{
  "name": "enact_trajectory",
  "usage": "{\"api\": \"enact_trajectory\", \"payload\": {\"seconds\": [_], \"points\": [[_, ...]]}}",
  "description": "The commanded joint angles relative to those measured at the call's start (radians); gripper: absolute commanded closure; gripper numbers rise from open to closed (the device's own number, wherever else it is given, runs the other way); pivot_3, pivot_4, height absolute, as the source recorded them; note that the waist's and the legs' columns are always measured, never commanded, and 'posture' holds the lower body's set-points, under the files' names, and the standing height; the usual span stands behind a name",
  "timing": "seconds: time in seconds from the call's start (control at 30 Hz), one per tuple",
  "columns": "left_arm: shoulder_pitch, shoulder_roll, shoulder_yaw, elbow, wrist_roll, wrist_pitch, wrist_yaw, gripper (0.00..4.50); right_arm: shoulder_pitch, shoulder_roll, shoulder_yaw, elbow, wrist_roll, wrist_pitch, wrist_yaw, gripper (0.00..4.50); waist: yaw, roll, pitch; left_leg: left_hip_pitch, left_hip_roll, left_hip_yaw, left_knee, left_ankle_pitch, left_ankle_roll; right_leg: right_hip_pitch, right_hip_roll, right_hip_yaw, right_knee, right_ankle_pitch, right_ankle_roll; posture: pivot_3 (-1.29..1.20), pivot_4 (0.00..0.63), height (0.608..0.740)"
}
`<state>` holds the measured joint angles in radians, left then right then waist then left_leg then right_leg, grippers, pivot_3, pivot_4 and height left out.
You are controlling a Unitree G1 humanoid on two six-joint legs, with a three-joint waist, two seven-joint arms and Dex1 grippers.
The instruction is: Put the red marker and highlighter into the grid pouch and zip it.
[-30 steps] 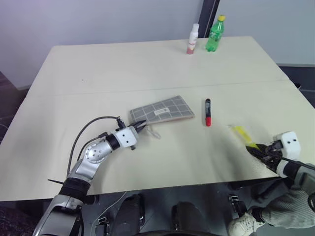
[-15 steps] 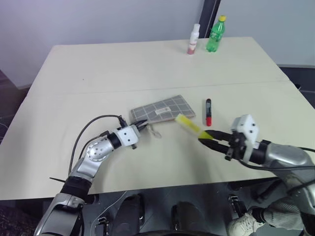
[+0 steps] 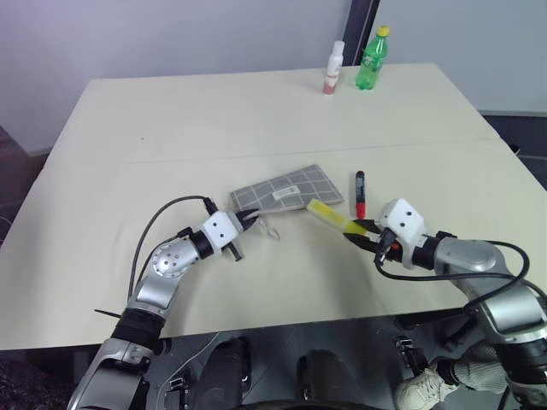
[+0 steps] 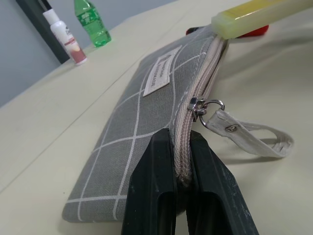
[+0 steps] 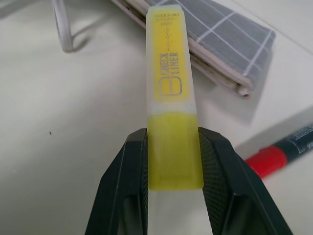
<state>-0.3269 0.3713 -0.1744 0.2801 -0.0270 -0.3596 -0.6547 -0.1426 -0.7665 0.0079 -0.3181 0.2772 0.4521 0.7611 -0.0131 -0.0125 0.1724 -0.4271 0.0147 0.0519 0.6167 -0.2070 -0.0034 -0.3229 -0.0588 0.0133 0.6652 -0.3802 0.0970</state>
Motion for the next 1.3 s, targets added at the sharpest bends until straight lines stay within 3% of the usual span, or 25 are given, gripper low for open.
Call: {"api": "enact_trajectory", "payload": {"seconds": [0.03, 0.7, 0.97, 1.13, 1.3], "points": [[-0.005, -0.004, 0.022, -0.041, -0.030, 0.016, -0.007, 4.50, 0.004, -0.004, -0.025, -0.028, 0.013, -0.025, 0.026, 3.63, 0.000, 0.000, 0.000, 0.000, 0.000, 0.000, 0.000, 0.000, 0.000, 0.000, 0.000, 0.000, 0.000, 0.000, 0.000, 0.00, 0.150, 0.740], [-0.008, 0.034, -0.004, -0.076, -0.004, 0.014, -0.058, 4.50, -0.063, 0.032, 0.000, 0.011, -0.037, -0.013, 0.020, 3.63, 0.000, 0.000, 0.000, 0.000, 0.000, 0.000, 0.000, 0.000, 0.000, 0.000, 0.000, 0.000, 0.000, 0.000, 0.000, 0.00, 0.150, 0.740], [-0.045, 0.096, -0.030, -0.095, 0.045, -0.049, -0.118, 4.50, -0.196, 0.026, 0.116, 0.028, -0.159, 0.059, -0.009, 3.63, -0.002, 0.000, 0.000, 0.000, 0.000, 0.000, 0.000, 0.000, 0.000, 0.000, 0.000, 0.000, 0.001, 0.000, 0.000, 0.00, 0.150, 0.740], [-0.080, 0.112, -0.026, -0.091, 0.002, -0.048, -0.173, 4.50, -0.285, 0.008, 0.247, 0.030, -0.274, -0.030, 0.043, 3.63, -0.001, 0.000, 0.000, 0.000, 0.000, 0.000, 0.000, 0.000, 0.000, -0.001, 0.000, 0.000, 0.000, 0.000, 0.000, 0.00, 0.150, 0.740], [-0.097, 0.124, -0.019, -0.104, -0.079, -0.013, -0.273, 4.50, -0.408, 0.097, 0.392, 0.134, -0.419, -0.135, 0.019, 3.63, -0.007, 0.000, 0.000, 0.000, 0.000, 0.000, 0.000, 0.000, 0.000, -0.002, 0.000, 0.000, 0.001, 0.000, 0.000, 0.00, 0.150, 0.740]]}}
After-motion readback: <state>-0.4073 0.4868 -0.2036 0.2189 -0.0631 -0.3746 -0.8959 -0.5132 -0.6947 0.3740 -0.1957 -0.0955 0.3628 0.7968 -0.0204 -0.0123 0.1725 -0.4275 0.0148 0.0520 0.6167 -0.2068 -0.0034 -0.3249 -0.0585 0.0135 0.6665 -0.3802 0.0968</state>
